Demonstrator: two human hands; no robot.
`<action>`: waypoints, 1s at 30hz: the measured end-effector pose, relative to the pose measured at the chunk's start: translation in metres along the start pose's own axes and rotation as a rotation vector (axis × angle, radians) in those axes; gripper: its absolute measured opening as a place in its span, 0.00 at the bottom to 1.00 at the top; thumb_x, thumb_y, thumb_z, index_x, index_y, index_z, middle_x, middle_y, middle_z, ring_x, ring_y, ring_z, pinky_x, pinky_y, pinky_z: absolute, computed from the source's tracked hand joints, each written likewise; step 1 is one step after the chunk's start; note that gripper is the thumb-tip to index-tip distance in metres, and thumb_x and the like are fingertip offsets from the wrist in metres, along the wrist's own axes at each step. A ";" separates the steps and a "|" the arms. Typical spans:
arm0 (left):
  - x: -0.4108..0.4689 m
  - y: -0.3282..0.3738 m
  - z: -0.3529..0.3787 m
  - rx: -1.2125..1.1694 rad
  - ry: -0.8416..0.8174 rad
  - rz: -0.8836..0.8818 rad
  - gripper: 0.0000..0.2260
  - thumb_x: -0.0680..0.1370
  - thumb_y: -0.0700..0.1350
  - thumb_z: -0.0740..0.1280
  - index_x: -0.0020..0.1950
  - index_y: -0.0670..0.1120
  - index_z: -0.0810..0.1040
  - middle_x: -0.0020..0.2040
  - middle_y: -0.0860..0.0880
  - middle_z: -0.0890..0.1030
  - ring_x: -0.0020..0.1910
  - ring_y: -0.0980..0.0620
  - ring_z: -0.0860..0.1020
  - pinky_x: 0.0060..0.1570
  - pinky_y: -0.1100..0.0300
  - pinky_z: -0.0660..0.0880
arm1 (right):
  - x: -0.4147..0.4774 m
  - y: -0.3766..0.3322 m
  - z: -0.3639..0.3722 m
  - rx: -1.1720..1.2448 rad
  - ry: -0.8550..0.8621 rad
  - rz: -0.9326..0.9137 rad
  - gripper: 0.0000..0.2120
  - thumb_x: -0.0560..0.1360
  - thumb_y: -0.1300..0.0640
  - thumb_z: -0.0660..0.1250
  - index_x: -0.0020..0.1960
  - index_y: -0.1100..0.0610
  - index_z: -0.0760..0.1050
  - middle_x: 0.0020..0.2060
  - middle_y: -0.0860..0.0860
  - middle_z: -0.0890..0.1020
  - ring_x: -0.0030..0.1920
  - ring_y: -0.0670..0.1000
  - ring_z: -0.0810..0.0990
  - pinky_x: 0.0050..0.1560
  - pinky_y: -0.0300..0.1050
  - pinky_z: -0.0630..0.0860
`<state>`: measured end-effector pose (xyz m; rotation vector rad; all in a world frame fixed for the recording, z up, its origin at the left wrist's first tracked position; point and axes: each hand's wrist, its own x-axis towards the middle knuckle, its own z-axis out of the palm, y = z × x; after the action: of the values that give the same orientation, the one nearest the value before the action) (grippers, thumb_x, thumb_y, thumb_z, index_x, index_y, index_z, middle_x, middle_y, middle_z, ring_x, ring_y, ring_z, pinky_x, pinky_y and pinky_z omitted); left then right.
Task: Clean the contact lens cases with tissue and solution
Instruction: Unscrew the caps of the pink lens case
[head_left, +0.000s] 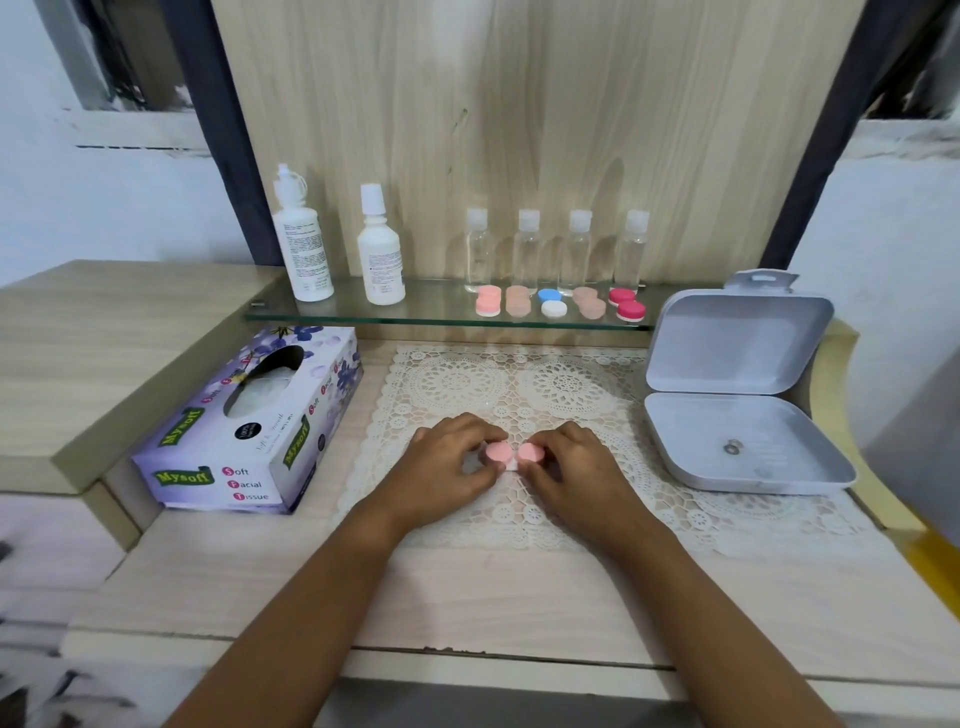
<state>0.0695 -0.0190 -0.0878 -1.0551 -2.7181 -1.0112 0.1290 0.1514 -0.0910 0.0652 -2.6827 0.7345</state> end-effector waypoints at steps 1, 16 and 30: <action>0.000 -0.001 0.001 -0.008 0.005 -0.006 0.21 0.71 0.60 0.59 0.58 0.52 0.77 0.50 0.64 0.73 0.56 0.60 0.73 0.59 0.50 0.70 | 0.000 0.000 0.000 -0.002 -0.001 -0.001 0.13 0.75 0.51 0.64 0.56 0.56 0.76 0.48 0.52 0.75 0.52 0.52 0.72 0.54 0.47 0.69; 0.037 0.005 -0.007 -0.001 0.032 -0.178 0.14 0.75 0.47 0.68 0.60 0.48 0.77 0.59 0.52 0.77 0.54 0.55 0.74 0.55 0.57 0.72 | -0.004 -0.001 -0.001 0.017 0.022 -0.011 0.11 0.75 0.53 0.64 0.54 0.56 0.77 0.45 0.50 0.74 0.49 0.52 0.72 0.51 0.48 0.70; 0.023 0.002 -0.015 -0.131 0.092 -0.166 0.14 0.78 0.44 0.64 0.64 0.50 0.75 0.58 0.51 0.76 0.49 0.58 0.73 0.48 0.68 0.68 | -0.003 -0.001 -0.002 0.033 0.008 0.010 0.12 0.75 0.52 0.64 0.56 0.56 0.76 0.45 0.49 0.73 0.50 0.52 0.72 0.53 0.49 0.71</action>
<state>0.0508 -0.0133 -0.0683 -0.7860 -2.7332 -1.2454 0.1327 0.1510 -0.0896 0.0572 -2.6650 0.7802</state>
